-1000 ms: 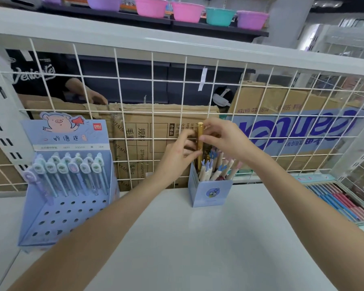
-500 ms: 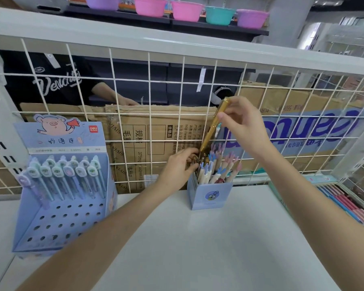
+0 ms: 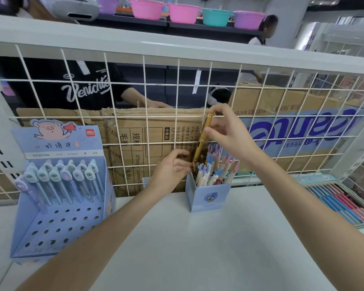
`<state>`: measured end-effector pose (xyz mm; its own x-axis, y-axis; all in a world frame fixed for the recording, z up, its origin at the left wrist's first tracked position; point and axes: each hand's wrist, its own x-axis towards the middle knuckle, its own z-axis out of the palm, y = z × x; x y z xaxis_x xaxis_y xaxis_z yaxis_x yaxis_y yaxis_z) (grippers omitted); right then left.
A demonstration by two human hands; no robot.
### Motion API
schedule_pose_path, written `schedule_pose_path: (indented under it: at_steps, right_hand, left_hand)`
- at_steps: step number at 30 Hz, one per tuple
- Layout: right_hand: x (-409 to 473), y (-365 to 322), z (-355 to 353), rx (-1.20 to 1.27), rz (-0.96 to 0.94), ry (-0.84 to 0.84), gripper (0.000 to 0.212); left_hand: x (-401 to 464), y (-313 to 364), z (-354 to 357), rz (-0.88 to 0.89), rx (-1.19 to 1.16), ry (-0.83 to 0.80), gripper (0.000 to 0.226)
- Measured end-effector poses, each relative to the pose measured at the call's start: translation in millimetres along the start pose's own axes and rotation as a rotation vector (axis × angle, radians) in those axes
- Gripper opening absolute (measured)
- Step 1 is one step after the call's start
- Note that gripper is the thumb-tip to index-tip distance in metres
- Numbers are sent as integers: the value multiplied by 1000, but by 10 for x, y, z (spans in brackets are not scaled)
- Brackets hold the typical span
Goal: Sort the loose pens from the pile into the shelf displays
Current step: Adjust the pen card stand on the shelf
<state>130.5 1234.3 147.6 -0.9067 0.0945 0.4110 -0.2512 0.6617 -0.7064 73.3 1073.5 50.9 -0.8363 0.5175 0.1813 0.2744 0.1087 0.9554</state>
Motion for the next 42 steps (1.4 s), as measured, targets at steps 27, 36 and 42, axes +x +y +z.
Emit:
schedule_pose_path:
  at_steps: [27, 36, 42]
  right_hand:
    - [-51, -9, 121, -224, 3, -9, 32]
    - [-59, 9, 198, -279, 30, -59, 27]
    - [-82, 32, 206, -355, 19, -90, 23]
  left_hand:
    - [-198, -160, -55, 191, 594, -77, 37]
    - [-264, -163, 5, 195, 580, -117, 41]
    - [-301, -104, -23, 251, 461, 63, 36]
